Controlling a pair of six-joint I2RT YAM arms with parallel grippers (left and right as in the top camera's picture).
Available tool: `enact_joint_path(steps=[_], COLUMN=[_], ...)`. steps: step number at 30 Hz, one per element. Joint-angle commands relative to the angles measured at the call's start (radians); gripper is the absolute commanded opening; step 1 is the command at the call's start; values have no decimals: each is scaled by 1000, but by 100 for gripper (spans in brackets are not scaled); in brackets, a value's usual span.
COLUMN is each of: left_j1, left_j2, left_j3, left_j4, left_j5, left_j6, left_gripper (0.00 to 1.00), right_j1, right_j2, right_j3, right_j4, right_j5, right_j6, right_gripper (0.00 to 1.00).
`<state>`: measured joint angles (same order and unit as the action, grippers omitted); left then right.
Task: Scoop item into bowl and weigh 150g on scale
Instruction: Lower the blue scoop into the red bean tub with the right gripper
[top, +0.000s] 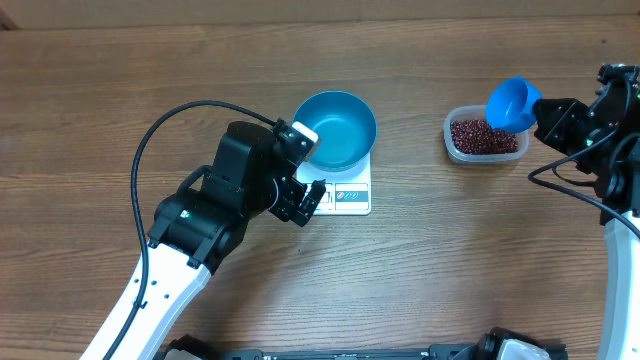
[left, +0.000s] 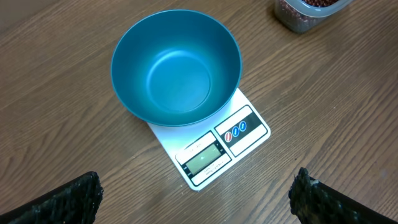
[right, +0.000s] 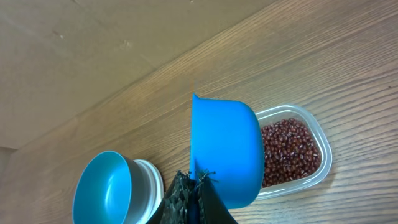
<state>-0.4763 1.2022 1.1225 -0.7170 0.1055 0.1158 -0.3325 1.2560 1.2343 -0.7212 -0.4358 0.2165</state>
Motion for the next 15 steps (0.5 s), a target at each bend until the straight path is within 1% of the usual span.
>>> enact_joint_path(steps=[1, 8, 15], left_j1=[-2, -2, -2], left_j2=[0, 0, 0], left_j3=[1, 1, 1], left_j4=[3, 3, 3], left_j5=[15, 15, 15], left_j6=[19, 19, 19], left_gripper=[100, 100, 100], right_j1=[-1, 20, 33], right_j2=[-2, -1, 39], right_j3=[30, 31, 59], right_j4=[-1, -20, -23], right_j5=[37, 160, 175], right_j6=[-9, -16, -74], right_gripper=[4, 4, 4])
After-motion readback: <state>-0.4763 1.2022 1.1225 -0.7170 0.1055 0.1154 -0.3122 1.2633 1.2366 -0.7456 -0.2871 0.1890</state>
